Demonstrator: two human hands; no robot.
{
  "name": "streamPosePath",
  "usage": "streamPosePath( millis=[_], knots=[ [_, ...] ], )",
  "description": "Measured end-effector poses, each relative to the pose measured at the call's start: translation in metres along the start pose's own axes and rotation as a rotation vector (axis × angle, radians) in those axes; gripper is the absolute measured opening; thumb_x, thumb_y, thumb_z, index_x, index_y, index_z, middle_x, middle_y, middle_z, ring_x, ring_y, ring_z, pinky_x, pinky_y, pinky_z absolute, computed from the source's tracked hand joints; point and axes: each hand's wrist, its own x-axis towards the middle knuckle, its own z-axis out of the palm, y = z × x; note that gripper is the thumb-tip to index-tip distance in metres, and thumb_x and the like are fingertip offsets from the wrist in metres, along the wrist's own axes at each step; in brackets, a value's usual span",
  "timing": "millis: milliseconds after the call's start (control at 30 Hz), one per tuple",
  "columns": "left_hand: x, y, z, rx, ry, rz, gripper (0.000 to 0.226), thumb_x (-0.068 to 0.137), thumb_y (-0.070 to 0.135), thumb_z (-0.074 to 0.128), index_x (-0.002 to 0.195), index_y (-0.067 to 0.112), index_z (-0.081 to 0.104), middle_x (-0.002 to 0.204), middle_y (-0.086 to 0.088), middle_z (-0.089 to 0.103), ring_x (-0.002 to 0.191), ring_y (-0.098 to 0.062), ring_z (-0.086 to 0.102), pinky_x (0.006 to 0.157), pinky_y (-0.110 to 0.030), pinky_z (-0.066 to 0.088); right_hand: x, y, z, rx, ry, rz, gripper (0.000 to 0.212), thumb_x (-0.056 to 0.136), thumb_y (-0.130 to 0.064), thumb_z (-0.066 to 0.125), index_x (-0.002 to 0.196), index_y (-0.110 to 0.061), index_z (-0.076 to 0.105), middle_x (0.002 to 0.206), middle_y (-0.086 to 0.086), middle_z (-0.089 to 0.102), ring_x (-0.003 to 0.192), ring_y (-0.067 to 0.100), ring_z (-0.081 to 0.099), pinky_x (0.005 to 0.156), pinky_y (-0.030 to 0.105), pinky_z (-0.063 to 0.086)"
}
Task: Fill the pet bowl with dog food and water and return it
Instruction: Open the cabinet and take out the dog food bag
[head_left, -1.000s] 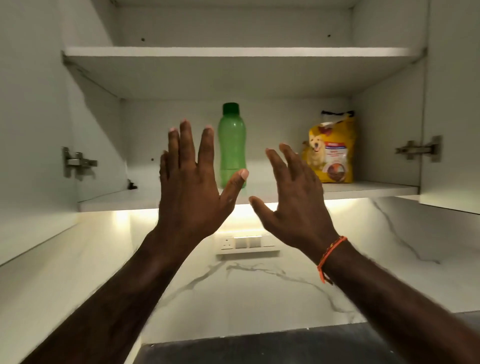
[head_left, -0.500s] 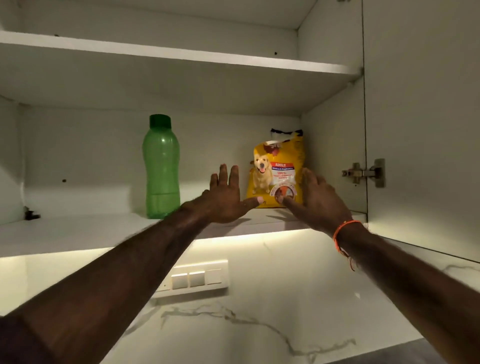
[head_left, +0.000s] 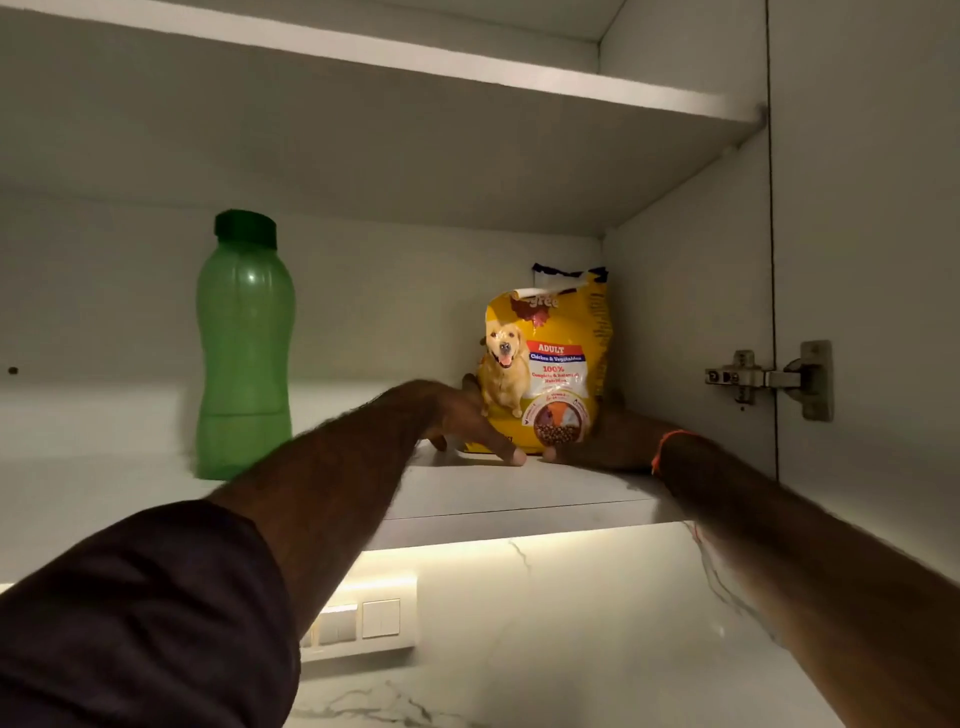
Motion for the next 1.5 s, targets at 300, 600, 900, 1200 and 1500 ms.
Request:
streamPosePath(
  millis=[300, 600, 900, 1200, 1500],
  knots=[
    [-0.015, -0.008, -0.004, -0.164, 0.019, 0.128, 0.115, 0.041, 0.063, 0.091, 0.142, 0.028, 0.051, 0.13, -0.001, 0.069, 0.118, -0.026, 0.067, 0.098, -0.041, 0.058, -0.028, -0.011, -0.005, 0.183, 0.098, -0.051, 0.107, 0.05, -0.052, 0.097, 0.141, -0.03, 0.047, 0.134, -0.004, 0.063, 0.117, 0.018, 0.065, 0.106, 0.044, 0.051],
    [-0.081, -0.017, 0.016, -0.33, -0.153, 0.342, 0.1, 0.059, 0.052, 0.096, 0.147, 0.03, 0.053, 0.143, 0.006, 0.065, 0.135, -0.023, 0.059, 0.117, -0.047, 0.044, -0.102, -0.053, -0.016, 0.312, 0.024, -0.083, 0.064, 0.069, -0.032, 0.086, 0.128, -0.024, 0.062, 0.115, -0.003, 0.075, 0.104, 0.017, 0.073, 0.09, 0.034, 0.06],
    [-0.169, -0.005, 0.037, -0.373, 0.018, 0.58, 0.063, 0.08, 0.023, 0.086, 0.135, 0.034, 0.057, 0.132, 0.011, 0.071, 0.12, -0.012, 0.069, 0.103, -0.033, 0.056, -0.183, -0.085, -0.014, 0.382, 0.144, -0.095, 0.084, 0.064, -0.032, 0.096, 0.135, -0.021, 0.054, 0.117, -0.001, 0.074, 0.103, 0.017, 0.073, 0.081, 0.033, 0.062],
    [-0.24, -0.027, 0.093, -0.465, 0.13, 0.638, 0.107, 0.057, 0.044, 0.1, 0.147, 0.021, 0.047, 0.14, 0.002, 0.065, 0.128, -0.021, 0.064, 0.104, -0.047, 0.056, -0.289, -0.113, 0.017, 0.35, 0.274, -0.016, 0.115, 0.045, -0.04, 0.098, 0.14, -0.028, 0.034, 0.121, -0.008, 0.063, 0.109, 0.013, 0.066, 0.082, 0.031, 0.061],
    [-0.264, -0.074, 0.24, -0.504, -0.034, 0.583, 0.106, 0.068, 0.023, 0.096, 0.155, 0.017, 0.035, 0.148, -0.001, 0.058, 0.132, -0.016, 0.06, 0.104, -0.046, 0.056, -0.401, -0.058, 0.107, 0.26, 0.266, 0.168, 0.113, 0.042, -0.062, 0.092, 0.133, -0.031, 0.033, 0.116, -0.019, 0.058, 0.107, 0.01, 0.063, 0.086, 0.035, 0.057]
  ],
)
